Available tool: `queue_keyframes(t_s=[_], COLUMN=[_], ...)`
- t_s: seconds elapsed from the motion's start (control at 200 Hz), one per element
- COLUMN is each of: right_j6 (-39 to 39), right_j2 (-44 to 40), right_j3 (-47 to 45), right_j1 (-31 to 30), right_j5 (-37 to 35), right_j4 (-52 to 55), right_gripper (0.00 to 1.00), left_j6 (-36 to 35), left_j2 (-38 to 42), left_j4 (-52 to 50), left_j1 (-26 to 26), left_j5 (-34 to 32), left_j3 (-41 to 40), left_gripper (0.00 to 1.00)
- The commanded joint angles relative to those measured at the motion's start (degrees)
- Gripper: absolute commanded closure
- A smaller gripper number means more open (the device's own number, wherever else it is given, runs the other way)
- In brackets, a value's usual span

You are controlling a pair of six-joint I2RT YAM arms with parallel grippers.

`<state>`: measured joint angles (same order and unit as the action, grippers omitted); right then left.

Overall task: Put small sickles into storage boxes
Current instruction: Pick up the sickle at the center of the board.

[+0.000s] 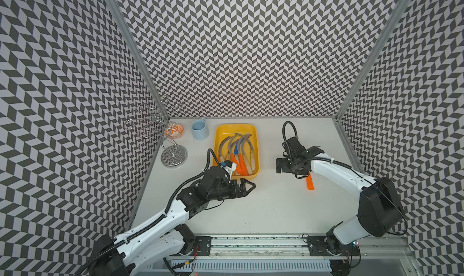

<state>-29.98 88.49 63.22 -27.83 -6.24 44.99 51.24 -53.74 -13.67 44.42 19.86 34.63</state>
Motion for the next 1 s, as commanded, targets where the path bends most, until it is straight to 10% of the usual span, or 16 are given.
queue_keyframes(t_s=[0.0, 0.451, 0.991], right_j6=[-0.03, 4.2, 6.46], right_j2=[-2.32, -2.08, 1.78], right_j3=[-2.49, -10.66, -13.73], right_j1=[3.09, 14.29, 16.21], right_j5=[-3.15, -0.74, 3.08], right_j4=[0.27, -3.61, -7.75], right_gripper=[0.01, 0.01, 0.52], left_j6=[-0.73, -1.49, -0.07], left_j2=[-2.19, -9.71, -9.16], left_j4=[4.76, 8.34, 7.36], left_j1=[1.9, 7.16, 10.07], left_j5=[-1.68, -2.83, -6.03], left_j3=[2.03, 3.89, 4.3], left_gripper=[0.0, 0.0, 0.0])
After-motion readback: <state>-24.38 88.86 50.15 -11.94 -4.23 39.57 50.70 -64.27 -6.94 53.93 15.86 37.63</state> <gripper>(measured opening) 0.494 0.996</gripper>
